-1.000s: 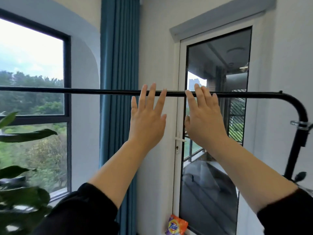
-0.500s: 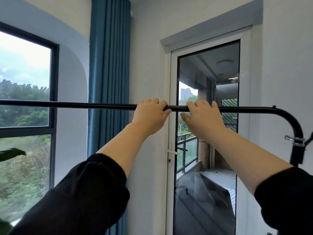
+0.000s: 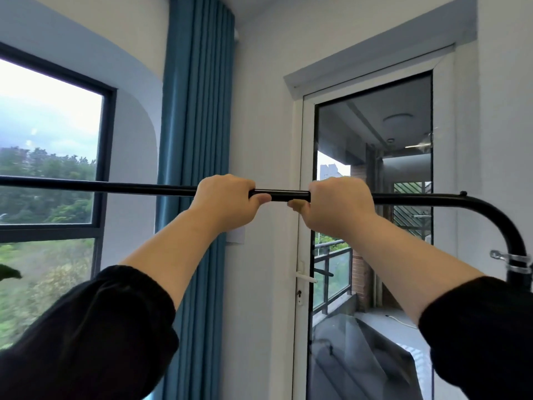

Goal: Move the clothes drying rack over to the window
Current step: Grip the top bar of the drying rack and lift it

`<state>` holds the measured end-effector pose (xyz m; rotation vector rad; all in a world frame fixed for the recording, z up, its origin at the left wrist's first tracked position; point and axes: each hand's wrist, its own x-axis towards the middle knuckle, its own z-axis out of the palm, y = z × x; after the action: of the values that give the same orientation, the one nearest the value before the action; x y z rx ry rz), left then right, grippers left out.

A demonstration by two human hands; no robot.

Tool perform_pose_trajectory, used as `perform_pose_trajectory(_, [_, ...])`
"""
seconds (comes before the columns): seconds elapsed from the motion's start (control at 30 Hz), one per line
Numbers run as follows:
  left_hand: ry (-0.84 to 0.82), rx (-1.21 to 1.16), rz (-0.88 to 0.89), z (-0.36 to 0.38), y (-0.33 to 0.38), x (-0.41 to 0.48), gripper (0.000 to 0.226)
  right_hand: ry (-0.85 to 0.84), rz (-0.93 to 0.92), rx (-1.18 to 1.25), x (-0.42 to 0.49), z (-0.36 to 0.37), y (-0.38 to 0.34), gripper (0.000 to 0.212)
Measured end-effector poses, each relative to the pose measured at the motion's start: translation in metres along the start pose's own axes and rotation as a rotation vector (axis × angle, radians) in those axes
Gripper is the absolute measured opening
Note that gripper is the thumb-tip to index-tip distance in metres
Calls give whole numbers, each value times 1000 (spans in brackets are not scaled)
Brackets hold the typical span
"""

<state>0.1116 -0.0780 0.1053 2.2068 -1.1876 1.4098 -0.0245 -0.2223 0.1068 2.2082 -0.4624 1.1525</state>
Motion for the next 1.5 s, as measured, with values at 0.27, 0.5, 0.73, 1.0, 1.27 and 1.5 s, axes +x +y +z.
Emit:
perform_pose_trajectory(0.27, [-29, -6, 0, 33, -59, 7, 47, 6, 0, -19, 38, 32, -49, 56])
perform_pose_trajectory(0.5, [-16, 35, 8, 65, -129, 10, 45, 2, -15, -21, 81, 67, -106, 56])
perform_pose_trajectory(0.73, [-9, 69, -32, 88, -210, 4, 43, 26, -37, 66, 128, 96, -177, 51])
perform_pose_trajectory(1.0, [21, 59, -101, 123, -274, 2, 42, 58, -47, 156, 173, 137, -233, 49])
perform_pose_trajectory(1.27, [172, 30, -8, 147, -205, 32, 44, 137, -104, 267, 142, 159, -151, 51])
perform_pose_trajectory(1.5, [149, 24, 131, 151, -79, 64, 36, 30, 5, 109, 94, 161, -36, 46])
